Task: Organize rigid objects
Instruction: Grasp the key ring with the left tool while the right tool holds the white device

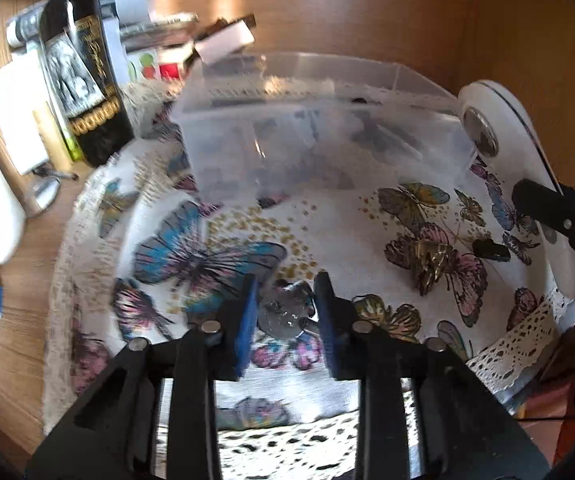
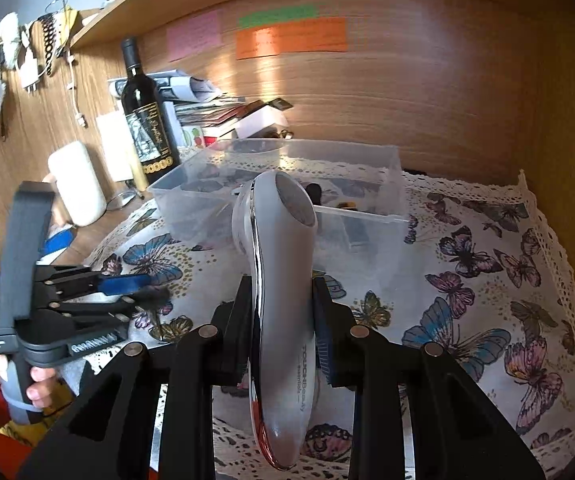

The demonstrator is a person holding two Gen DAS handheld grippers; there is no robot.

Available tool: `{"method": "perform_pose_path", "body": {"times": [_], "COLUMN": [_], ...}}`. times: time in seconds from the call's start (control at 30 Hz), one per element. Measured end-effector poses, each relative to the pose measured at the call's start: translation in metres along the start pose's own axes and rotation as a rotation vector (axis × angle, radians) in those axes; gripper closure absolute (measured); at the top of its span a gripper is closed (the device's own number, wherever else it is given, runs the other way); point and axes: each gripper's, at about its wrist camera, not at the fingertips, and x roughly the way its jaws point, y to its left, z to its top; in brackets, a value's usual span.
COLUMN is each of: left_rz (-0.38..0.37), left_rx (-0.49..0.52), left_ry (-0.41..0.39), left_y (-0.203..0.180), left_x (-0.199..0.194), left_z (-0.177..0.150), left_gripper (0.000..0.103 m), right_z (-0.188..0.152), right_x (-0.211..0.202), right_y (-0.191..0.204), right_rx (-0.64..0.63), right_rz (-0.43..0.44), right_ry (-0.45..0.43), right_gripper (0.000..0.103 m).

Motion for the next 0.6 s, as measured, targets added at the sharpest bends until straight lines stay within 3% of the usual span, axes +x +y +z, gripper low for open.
{"method": "perform_pose_path", "body": {"times": [0.03,0.07,0.23,0.3,0.33,0.37,0.47,0.6], "left_rz": [-0.004,-0.01,0.005,0.002,0.005,0.016,0.052,0.046], "left_rx": [0.001,0.002,0.032,0.02,0.016,0.011,0.022,-0.005], "left_ry": [0.0,0.002,-0.032,-0.03,-0.031,-0.038,-0.019,0.054], "left_y": [0.002,0.002,0.005,0.008,0.008,0.009,0.009,0.016], "left_x": [-0.002,-0.003,-0.016,-0.02,-0.02,-0.021,-0.02,-0.007], "left_z": [0.001,0.002,0.006,0.005,0.004,0.002,-0.006,-0.02], "left_gripper": [0.097,0.101,0.098,0.074,0.051,0.038,0.036,0.034], "right_z": [0.0,0.0,0.003,0.004,0.004,0.004,0.003,0.0], "right_x": [0.0,0.0,-0.001,-0.002,-0.003,-0.003,-0.002,0.003], "right_y": [-0.001,-0.003,-0.005,-0.004,-0.004,-0.004,-0.005,-0.004], "right_rx": [0.006,0.013,0.024,0.023,0.025,0.025,0.029,0.035], "right_rz": [-0.003,-0.003,-0.01,-0.01,-0.009,-0.008,-0.002,0.008], "right_ry": [-0.002,-0.001,-0.01,-0.015,-0.016,-0.017,-0.012,0.001], "right_gripper": [0.078,0.078,0.078,0.078,0.078,0.078,0.078,0.078]}}
